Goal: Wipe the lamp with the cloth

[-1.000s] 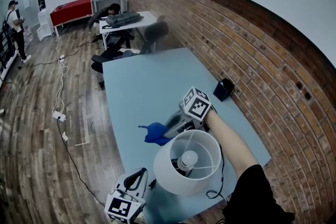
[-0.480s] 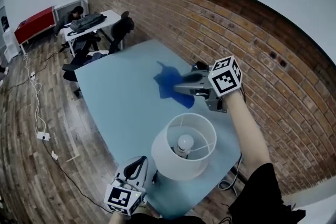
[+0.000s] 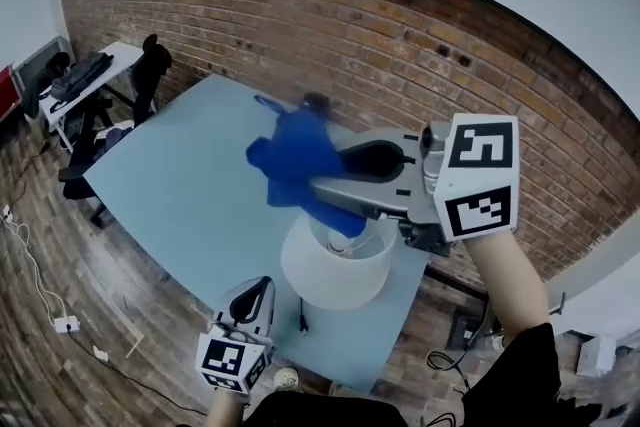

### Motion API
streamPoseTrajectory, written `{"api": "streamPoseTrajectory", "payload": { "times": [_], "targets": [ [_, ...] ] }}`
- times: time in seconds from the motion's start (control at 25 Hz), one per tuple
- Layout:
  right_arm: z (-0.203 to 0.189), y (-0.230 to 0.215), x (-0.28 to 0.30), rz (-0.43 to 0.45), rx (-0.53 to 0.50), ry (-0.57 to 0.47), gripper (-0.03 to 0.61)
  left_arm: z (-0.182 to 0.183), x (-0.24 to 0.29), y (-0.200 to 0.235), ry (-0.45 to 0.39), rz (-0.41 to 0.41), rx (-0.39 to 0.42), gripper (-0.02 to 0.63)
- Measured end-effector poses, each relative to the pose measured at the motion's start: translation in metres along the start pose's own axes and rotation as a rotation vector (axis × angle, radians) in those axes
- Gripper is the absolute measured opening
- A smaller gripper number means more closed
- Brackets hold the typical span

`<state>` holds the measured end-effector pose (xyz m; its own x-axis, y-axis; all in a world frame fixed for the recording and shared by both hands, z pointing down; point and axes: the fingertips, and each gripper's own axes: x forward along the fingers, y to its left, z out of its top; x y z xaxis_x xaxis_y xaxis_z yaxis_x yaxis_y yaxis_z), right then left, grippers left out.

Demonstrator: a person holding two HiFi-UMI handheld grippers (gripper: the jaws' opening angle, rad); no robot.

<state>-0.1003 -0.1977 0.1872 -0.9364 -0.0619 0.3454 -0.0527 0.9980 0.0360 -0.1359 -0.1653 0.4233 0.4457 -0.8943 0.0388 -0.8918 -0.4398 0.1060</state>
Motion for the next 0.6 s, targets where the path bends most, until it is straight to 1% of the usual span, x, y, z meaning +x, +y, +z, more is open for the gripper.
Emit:
{"api": "streamPoseTrajectory", "payload": {
  "times": [0.08, 0.16, 0.28, 0.4, 0.48, 0.6],
  "targets": [
    [-0.008, 0.018, 0.01, -0.048, -0.009, 0.03, 0.066, -0.002, -0.003, 0.003, -0.002, -0.019, -0.007, 0.008],
    [-0.024, 0.027, 0.02, -0.114, -0.029, 0.09, 0.066, -0.004, -0.004, 0.004, -0.006, -0.034, -0.02, 0.008],
    [-0.052, 0.029, 0.03, -0.228, -0.048, 0.182, 0.066, -0.005, -0.002, 0.005, -0.013, -0.053, -0.031, 0.008],
    [-0.068, 0.031, 0.033, -0.322, -0.07, 0.229, 0.066, -0.005, -0.001, 0.007, -0.023, -0.062, -0.046, 0.008],
    [-0.073, 0.036, 0.038, -0.366, -0.113, 0.26, 0.066, -0.007, -0.001, 0.007, -0.027, -0.065, -0.062, 0.008],
    [-0.082, 0.041, 0.046, -0.446, -0.242, 0.333, 0.066, -0.009, -0.001, 0.008, -0.042, -0.063, -0.09, 0.008]
  ]
}}
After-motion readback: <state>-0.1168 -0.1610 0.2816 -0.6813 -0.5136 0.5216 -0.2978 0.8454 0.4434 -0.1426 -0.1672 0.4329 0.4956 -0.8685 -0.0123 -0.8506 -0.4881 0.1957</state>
